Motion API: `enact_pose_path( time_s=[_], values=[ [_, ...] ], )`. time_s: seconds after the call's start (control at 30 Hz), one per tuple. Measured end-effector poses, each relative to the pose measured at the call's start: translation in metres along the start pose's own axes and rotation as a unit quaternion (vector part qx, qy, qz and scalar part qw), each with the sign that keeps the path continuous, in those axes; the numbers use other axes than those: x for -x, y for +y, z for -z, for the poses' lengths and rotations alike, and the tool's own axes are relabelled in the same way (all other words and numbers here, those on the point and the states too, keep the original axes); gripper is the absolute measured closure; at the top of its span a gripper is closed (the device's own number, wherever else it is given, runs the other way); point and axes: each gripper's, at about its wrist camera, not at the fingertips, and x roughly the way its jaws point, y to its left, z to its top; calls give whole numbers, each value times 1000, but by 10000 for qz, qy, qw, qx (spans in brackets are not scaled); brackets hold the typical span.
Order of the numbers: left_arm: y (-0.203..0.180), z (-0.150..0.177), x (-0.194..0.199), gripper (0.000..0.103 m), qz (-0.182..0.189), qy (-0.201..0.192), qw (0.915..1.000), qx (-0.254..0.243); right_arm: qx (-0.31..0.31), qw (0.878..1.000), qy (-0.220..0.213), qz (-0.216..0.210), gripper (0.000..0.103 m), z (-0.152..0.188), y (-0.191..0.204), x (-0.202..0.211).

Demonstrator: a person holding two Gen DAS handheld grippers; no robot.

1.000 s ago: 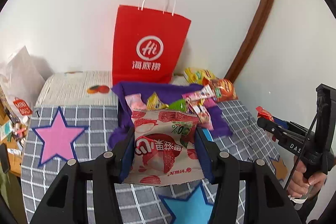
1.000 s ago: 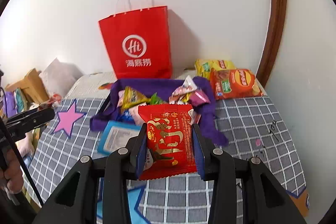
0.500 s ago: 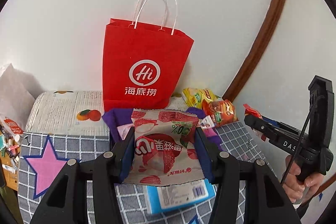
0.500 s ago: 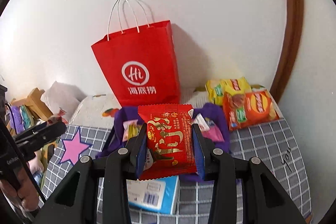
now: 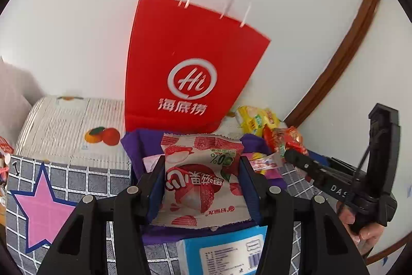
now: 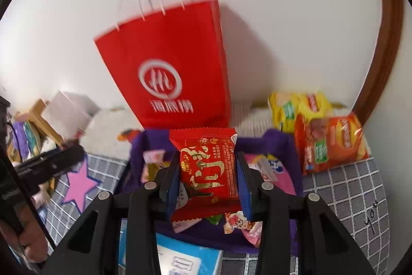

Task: Organize snacks
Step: 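Carry the red packet with the right tool while the left carries the strawberry packet to the towel, then open the right tool to drop the red packet on the towel while the left drops the strawberry packet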

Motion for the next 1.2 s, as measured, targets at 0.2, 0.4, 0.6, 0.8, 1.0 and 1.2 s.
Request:
enact_pose_path(
  time_s=[0.2, 0.4, 0.6, 0.8, 1.0, 1.2],
  values=[
    [13, 0, -9, 52, -83, 108, 9999, 91, -95, 9990, 428, -104, 64, 5, -16, -28],
    [20, 0, -14, 52, -121, 178, 9996, 176, -132, 9965, 800, -200, 64, 11, -21, -48],
    [18, 3, -25, 52, -85, 327, 9993, 132, -40, 9936, 1113, -181, 64, 17, -17, -65],
    [15, 4, -29, 52, -67, 380, 9992, 96, -12, 9921, 1254, -87, 64, 19, -17, -74],
    [11, 7, -33, 52, -38, 452, 9990, 39, -67, 9897, 1430, 9, 64, 22, -17, -89],
    [7, 9, -37, 52, -29, 519, 9986, -26, -54, 9872, 1596, -6, 63, 26, -15, -103]
  ],
)
